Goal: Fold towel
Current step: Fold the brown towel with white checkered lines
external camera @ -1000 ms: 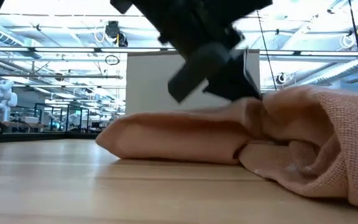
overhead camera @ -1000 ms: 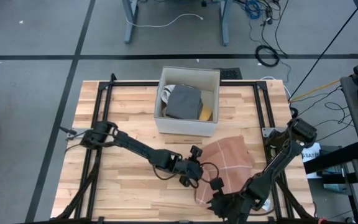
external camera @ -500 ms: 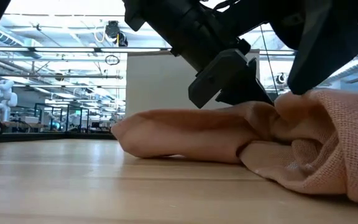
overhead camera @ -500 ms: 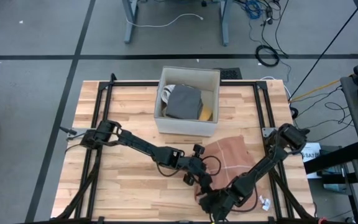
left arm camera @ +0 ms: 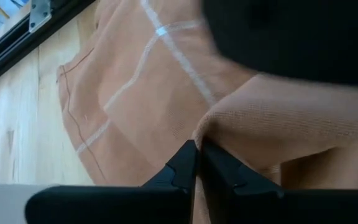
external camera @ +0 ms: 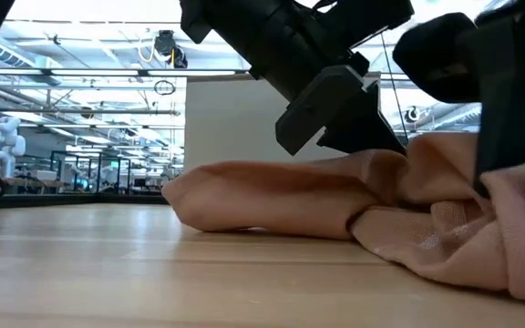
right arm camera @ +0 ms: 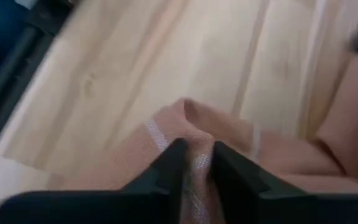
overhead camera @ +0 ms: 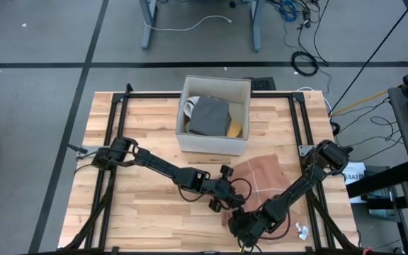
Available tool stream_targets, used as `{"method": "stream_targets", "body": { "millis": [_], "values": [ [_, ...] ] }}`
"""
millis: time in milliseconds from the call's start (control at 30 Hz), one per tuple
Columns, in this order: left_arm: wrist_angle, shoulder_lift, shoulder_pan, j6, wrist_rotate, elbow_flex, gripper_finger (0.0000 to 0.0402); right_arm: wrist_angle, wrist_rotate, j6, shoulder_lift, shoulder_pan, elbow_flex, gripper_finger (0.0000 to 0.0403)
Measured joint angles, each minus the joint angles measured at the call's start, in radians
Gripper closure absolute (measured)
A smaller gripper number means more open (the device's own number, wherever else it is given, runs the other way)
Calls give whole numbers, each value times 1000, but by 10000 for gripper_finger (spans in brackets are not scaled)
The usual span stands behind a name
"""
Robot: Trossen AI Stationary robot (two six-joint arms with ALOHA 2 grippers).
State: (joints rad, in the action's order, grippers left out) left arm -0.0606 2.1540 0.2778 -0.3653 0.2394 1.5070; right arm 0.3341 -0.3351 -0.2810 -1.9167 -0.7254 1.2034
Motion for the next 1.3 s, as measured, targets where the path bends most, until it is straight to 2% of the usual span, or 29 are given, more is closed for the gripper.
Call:
{"method": "stream_targets", "body": {
  "millis": [167,267,500,733,900,1000,1200,1300],
  "values": [
    [-15,0,0,-1,24,0,374,64,0,-44,0,-14,0,393],
    [-43,-5,0,0,77,0,373,71,0,-84,2,-40,0,395],
    [-89,-27,2,20,115,2,373,78,-17,-132,27,-116,0,400],
    [-99,-27,8,9,251,2,373,155,-3,-237,28,-164,0,401],
    [-119,-28,33,3,274,15,373,164,-24,-248,28,-172,0,402],
    [-132,-31,56,62,189,44,373,165,-26,-247,28,-172,0,402],
    [-121,-32,125,150,-130,68,373,171,-29,-250,28,-173,0,403],
    [-70,-14,164,117,-172,68,373,171,-29,-246,28,-173,0,403]
  ]
}}
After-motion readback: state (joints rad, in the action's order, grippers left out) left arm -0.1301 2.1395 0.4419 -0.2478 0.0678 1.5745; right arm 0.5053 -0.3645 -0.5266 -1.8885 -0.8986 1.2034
